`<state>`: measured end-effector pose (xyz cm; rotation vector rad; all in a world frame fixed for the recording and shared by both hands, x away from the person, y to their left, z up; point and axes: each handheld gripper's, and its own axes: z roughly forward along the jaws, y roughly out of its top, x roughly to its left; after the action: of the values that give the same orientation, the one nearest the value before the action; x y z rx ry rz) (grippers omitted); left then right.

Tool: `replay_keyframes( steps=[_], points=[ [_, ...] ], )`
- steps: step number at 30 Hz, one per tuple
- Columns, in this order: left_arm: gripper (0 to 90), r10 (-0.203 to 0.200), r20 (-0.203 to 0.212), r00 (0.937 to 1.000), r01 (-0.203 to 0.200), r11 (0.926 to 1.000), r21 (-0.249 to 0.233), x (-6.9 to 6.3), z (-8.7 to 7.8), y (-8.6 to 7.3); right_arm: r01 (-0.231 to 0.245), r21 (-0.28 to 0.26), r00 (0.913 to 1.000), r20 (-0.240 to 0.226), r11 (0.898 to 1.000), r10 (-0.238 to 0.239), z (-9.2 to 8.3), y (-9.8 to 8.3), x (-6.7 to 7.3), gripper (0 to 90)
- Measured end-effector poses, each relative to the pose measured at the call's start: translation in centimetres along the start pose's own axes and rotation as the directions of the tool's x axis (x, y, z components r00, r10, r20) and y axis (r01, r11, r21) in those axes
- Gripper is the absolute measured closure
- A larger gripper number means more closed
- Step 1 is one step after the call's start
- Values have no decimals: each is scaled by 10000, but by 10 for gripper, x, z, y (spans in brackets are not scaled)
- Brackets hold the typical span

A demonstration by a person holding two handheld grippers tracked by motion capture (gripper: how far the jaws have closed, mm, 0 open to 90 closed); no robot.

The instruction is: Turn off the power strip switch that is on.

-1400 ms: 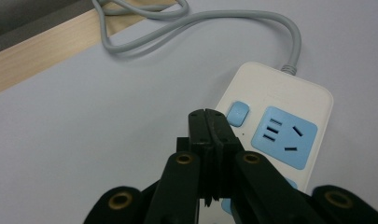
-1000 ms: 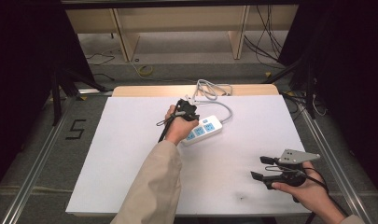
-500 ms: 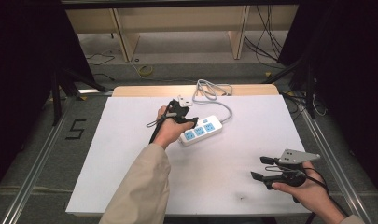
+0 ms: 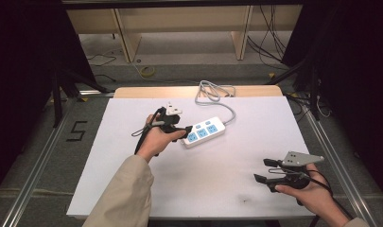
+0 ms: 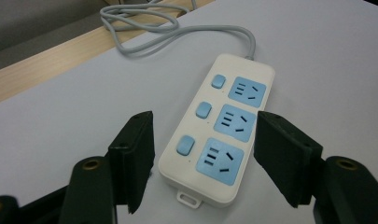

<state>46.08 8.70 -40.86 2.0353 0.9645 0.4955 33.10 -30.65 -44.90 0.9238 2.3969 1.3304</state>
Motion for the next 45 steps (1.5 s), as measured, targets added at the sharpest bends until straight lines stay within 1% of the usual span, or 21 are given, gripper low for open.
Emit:
replay_keyframes(
  steps=[3,7,10,12,14,17,20,27,32,36,40,42,45],
  points=[
    [366,-192,15,9998,192,9997,-171,4,-8,-6,7,25,10000,10,10000,-7,0,0,0,288],
    [348,-265,-99,9996,263,9995,-169,8,-17,-15,-23,18,10000,13,10000,23,0,0,1,287],
    [338,-446,-35,9990,445,9986,-299,10,-24,-22,-21,20,10000,14,10000,21,0,0,1,287],
    [332,-427,-30,9991,426,9986,-318,10,-28,-26,-22,28,10000,19,10000,22,0,0,1,287],
    [313,-375,-84,9993,373,9988,-308,11,-32,-29,-23,32,10000,20,10000,23,0,0,1,287],
    [312,-363,-75,9993,360,9986,-400,10,-37,-33,-38,28,10000,-2,10000,38,0,0,1,287],
    [311,-101,0,9999,100,9991,-406,8,-43,-38,-3,-22,10000,9,10000,3,0,0,1,286],
    [311,178,-83,9998,-182,9987,-481,5,-57,-51,-8,-15,10000,2,10000,8,0,0,1,285],
    [310,254,-63,9997,-256,9984,-496,1,-62,-62,-2,-10,10000,5,10000,2,0,0,1,283],
    [304,271,5,9996,-271,9988,-400,-2,-66,-73,39,-21,10000,-4,10000,-39,1,0,1,283],
    [300,376,64,9993,-374,9986,-362,-6,-70,-84,8,-10,10000,-5,10000,-8,0,0,1,282],
    [298,486,-7,9988,-486,9982,-340,-7,-73,-89,32,-23,10000,0,10000,-32,0,0,1,282],
    [295,435,-75,9990,-438,9982,-417,-8,-79,-95,34,-21,10000,-9,10000,-34,0,0,1,282]
  ],
)
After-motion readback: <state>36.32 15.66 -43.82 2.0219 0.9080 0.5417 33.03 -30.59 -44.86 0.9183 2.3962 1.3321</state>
